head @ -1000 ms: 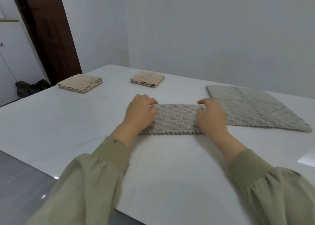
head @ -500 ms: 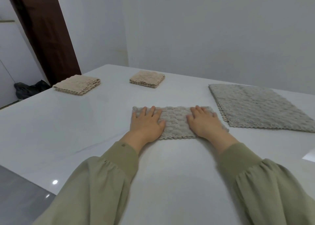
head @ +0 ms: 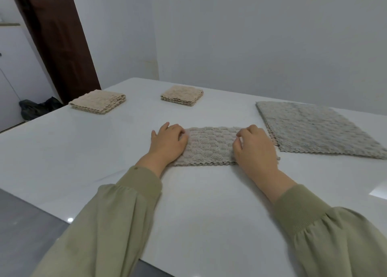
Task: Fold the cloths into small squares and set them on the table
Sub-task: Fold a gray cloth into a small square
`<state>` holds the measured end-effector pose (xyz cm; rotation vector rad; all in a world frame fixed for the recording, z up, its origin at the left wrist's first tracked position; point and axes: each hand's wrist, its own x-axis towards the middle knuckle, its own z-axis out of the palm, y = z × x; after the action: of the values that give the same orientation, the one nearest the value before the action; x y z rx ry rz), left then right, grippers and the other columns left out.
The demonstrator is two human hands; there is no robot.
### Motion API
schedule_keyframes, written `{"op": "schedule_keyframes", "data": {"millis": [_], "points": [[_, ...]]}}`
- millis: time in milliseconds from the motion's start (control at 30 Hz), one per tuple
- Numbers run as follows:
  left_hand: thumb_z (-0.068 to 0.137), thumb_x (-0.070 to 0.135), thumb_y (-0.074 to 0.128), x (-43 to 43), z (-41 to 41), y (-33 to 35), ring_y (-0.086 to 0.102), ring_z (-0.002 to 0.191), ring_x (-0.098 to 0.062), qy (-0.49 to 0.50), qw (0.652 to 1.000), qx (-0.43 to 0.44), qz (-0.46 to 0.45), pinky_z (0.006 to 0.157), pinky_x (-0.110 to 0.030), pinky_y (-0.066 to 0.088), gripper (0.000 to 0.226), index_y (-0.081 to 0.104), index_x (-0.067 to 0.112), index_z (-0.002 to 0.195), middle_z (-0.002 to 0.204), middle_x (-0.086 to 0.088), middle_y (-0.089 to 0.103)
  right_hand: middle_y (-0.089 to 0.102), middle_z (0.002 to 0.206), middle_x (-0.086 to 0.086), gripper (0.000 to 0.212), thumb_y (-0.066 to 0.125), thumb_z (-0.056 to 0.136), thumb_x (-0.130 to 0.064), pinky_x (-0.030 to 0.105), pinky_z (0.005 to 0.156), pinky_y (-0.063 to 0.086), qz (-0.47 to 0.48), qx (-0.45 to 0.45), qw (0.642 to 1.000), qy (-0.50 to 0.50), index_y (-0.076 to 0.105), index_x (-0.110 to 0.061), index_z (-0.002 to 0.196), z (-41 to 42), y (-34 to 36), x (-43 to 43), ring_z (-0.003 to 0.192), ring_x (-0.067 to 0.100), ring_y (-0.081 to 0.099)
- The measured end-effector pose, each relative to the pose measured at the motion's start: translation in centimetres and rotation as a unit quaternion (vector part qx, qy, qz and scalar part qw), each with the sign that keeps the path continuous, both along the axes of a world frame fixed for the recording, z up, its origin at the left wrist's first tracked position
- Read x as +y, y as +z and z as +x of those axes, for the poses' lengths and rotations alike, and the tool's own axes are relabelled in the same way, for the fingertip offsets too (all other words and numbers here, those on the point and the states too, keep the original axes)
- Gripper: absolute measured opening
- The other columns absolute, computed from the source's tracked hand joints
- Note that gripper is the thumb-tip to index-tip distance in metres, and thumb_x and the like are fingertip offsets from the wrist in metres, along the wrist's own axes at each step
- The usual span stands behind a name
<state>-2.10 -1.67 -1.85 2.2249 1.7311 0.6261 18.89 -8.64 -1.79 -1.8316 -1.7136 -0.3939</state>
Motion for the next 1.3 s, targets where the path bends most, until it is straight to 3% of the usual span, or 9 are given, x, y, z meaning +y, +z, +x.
{"op": "schedule_keyframes", "data": {"millis": [200,367,500,667,800,967,1100,1167,1300], "points": [[0.092,0.035,0.049,0.4,-0.7,0.2,0.047,0.115,-0.025,0.01,1.0,0.007,0.002,0.096,-0.04,0.038,0.036,0.051,0.018,0.124,0.12,-0.004,0.054,0.055,0.081,0.004,0.024,0.042,0.091,-0.023,0.033,0.056,0.039,-0.081,-0.022,0.996,0.019,0.058,-0.009,0.08,-1.6,-0.6,-3.2,0.073,0.027,0.054],[0.095,0.043,0.042,-2.2,-0.7,1.3,0.05,0.067,-0.021,0.03,0.996,-0.072,0.047,0.061,-0.032,0.038,0.041,0.05,0.014,0.067,0.066,0.0,0.055,0.062,0.09,0.011,0.026,0.041,0.091,-0.021,0.037,0.068,0.045,-0.1,0.009,0.995,0.021,0.061,-0.005,0.083,0.5,-0.9,-0.7,0.083,0.03,0.055],[0.096,0.043,0.044,-5.2,-0.6,2.2,0.053,0.048,-0.015,-0.07,0.976,-0.188,-0.084,0.056,-0.026,0.045,0.054,0.061,0.005,0.06,0.057,-0.008,0.062,0.056,0.117,0.017,0.031,0.038,0.095,-0.019,0.04,0.084,0.043,-0.116,0.065,0.99,-0.04,0.061,-0.002,0.106,2.8,-0.4,-0.2,0.102,0.036,0.053],[0.097,0.031,0.045,-5.5,0.8,1.1,0.052,0.11,-0.018,-0.136,0.987,-0.055,0.067,0.095,-0.034,0.038,0.026,0.064,0.016,0.108,0.115,-0.003,0.063,0.035,0.148,0.018,0.043,0.038,0.097,-0.022,0.041,0.109,0.027,-0.074,0.085,0.994,0.0,0.046,-0.004,0.134,1.1,0.3,-1.9,0.131,0.033,0.036],[0.1,0.044,0.031,-5.6,2.1,-0.3,0.01,0.145,-0.015,-0.205,0.967,0.148,-0.025,0.117,-0.039,0.011,0.055,0.02,0.023,0.15,0.159,0.002,0.01,0.031,0.15,0.009,0.052,0.026,0.096,-0.041,0.047,0.11,0.024,-0.226,0.024,0.974,0.023,0.035,-0.013,0.139,-0.8,-1.3,-2.2,0.138,0.026,0.026],[0.091,0.044,0.039,-6.3,1.7,0.9,0.049,0.1,-0.014,-0.189,0.969,0.108,0.12,0.101,-0.037,0.032,0.035,0.069,0.025,0.096,0.096,0.002,0.067,0.018,0.157,0.0,0.051,0.032,0.097,-0.036,0.047,0.116,0.016,-0.278,0.001,0.958,0.073,0.027,-0.02,0.146,0.3,-0.2,-2.6,0.144,0.017,0.014],[0.087,0.04,0.035,-7.3,2.5,1.0,0.048,0.072,-0.014,-0.15,0.966,0.028,0.207,0.091,-0.037,0.037,0.039,0.061,0.019,0.067,0.065,0.006,0.057,0.052,0.137,0.002,0.041,0.043,0.089,-0.023,0.04,0.109,0.029,-0.217,0.016,0.969,0.12,0.053,-0.019,0.128,1.2,1.2,-3.7,0.125,0.019,0.045],[0.09,0.04,0.033,-7.4,3.3,0.8,0.052,0.101,-0.015,-0.139,0.973,0.017,0.185,0.1,-0.037,0.034,0.04,0.067,0.021,0.099,0.101,0.003,0.068,0.061,0.127,0.007,0.038,0.041,0.089,-0.02,0.037,0.106,0.032,-0.103,0.04,0.988,0.104,0.06,-0.013,0.121,0.5,1.7,-3.9,0.117,0.023,0.052],[0.099,0.047,0.023,-6.8,4.2,-0.2,-0.002,0.146,-0.016,-0.147,0.975,0.17,-0.009,0.118,-0.046,0.005,0.062,0.009,0.018,0.151,0.159,0.0,0.003,0.022,0.156,0.004,0.048,0.027,0.099,-0.029,0.047,0.116,0.012,-0.215,-0.015,0.973,0.088,0.028,-0.017,0.146,-1.5,0.5,-3.6,0.144,0.018,0.016]]}}
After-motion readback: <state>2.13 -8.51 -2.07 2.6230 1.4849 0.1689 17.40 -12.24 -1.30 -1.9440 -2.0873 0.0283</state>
